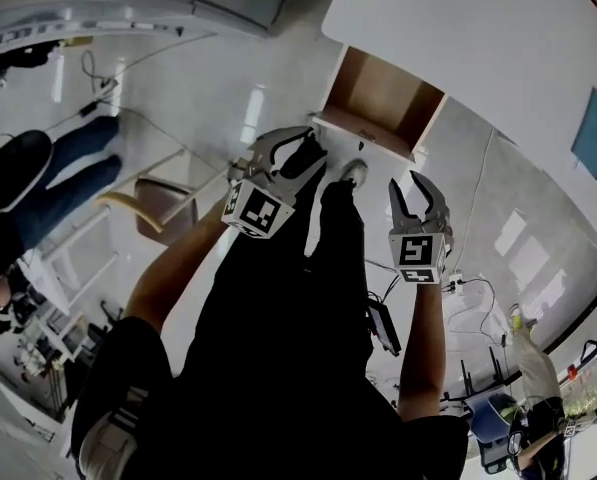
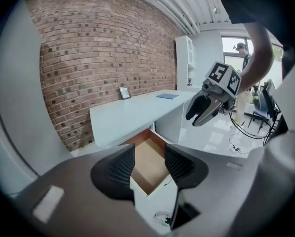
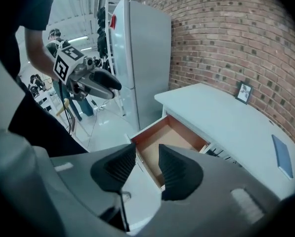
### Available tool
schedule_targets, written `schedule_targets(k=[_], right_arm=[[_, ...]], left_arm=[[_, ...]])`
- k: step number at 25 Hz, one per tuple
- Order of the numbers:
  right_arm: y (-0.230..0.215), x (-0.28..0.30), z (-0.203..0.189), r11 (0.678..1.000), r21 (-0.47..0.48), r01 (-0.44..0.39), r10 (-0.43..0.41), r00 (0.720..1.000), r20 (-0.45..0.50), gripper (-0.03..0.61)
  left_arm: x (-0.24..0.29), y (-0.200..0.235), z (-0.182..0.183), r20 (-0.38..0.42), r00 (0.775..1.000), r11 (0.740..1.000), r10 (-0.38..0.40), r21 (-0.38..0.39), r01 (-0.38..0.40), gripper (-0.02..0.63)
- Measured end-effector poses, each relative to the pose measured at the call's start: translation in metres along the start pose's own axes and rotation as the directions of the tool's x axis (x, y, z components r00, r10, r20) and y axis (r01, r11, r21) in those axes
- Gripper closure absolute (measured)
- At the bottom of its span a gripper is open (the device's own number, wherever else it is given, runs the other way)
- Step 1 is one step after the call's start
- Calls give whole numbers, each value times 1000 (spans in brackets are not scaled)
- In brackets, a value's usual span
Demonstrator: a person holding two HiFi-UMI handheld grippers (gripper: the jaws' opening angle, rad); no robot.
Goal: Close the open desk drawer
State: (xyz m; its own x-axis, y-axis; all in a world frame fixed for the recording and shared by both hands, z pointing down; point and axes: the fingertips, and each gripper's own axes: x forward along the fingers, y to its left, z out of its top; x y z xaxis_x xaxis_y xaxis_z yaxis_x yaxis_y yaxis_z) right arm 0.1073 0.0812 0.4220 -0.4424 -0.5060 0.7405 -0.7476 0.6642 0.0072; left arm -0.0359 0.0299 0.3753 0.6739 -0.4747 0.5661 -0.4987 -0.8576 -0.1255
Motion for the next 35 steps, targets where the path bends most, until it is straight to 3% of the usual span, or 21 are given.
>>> schedule_targets(k=[5,9,15,20,25,28,29,32,35], right_arm=[[3,37,-54,998,-56,-27,21,994,-106,427],[6,60,-88,995,-79,-64,49,984,-173,427],[1,84,-115,991,-121,-64,34,971,-235,427],[-3,105,-133,976,-204,-71,5,953,-304,420],[-5,119,-150,957,-273,-94,-15,928,-372,416],[-6,128,-161,943,-313,-111,-25,916,-401,417],[-6,130,-163,942,-316,-116,-24,914,-406,421],[-7,136,-166,943,-312,-116,-23,912,-409,444],[-9,136,-165,945,-306,-117,-18,914,-406,480]], left_arm=[[36,-12,-52,-84,995,995,-58,80,64,402],[61,-31,-93,-164,979,972,-118,182,147,387],[91,-44,-142,-278,942,945,-186,212,249,367],[109,-36,-174,-348,929,882,-130,388,268,367],[125,-41,-193,-397,903,867,-164,379,324,368],[131,-40,-206,-439,883,849,-168,390,356,440],[132,-39,-208,-445,880,848,-169,388,360,469],[134,-39,-212,-455,873,857,-174,367,362,472],[136,-37,-217,-469,872,850,-140,394,349,503]])
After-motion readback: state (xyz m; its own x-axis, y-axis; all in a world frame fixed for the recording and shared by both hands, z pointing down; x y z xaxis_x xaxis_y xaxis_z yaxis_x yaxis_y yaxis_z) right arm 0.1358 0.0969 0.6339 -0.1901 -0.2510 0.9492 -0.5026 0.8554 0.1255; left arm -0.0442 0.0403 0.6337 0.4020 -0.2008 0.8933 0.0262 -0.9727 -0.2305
